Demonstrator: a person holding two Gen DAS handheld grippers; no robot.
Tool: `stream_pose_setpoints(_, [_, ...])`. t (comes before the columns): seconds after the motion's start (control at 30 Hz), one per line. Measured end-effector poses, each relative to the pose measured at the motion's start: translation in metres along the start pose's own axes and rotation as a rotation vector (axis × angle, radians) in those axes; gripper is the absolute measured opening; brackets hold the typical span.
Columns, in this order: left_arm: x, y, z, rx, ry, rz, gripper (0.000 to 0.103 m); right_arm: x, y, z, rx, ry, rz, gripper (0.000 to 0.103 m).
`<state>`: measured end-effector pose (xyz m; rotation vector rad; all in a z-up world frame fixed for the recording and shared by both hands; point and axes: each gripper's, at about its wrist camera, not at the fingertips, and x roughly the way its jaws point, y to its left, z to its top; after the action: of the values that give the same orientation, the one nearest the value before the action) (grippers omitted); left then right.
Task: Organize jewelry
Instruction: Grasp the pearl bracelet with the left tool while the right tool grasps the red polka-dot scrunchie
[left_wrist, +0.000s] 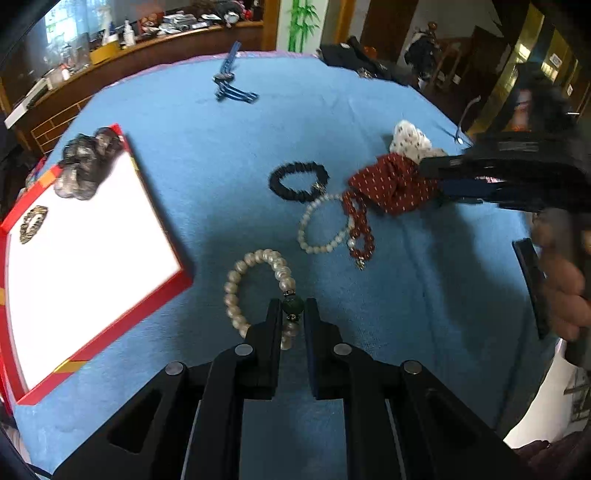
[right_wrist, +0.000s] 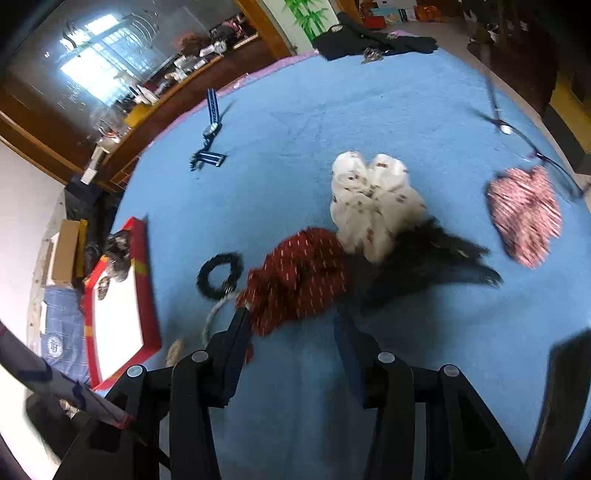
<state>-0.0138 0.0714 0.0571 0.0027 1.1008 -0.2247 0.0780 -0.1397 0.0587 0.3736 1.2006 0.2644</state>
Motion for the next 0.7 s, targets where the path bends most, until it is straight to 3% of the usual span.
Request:
stream_pose_setpoints(0.1, [-0.007,0.005,0.0,-0.017,-0.012,0.008,0.011,0.025,-0.003,0.01,0.023,0.035,-0.009,0.047])
stream_pose_setpoints(0.13, [-0.01,0.007,-0.001,-0.02,-0.015,0.01,0.011,0.031,-0.003,0.01,0.023,0.048,-0.005,0.02])
stream_pose_setpoints(0.17, [-0.012,0.008,-0.002,-0.023,-0.019,0.014,0.011,0.035,-0.002,0.01,0.014,0.062,-0.016,0.005])
stream_pose_setpoints(0.47, [-0.015,0.007,0.005,-0.034,-0.032,-0.001,0.011,-0.019,0.01,-0.014,-0.045,-0.039,-0.008,0.004])
stream_pose_setpoints(0.7, [-0.014,-0.01,0.011,0.003,-0.039,-0.021,0.011,-0.04,0.019,-0.043,-0.09,-0.05,-0.015,0.004])
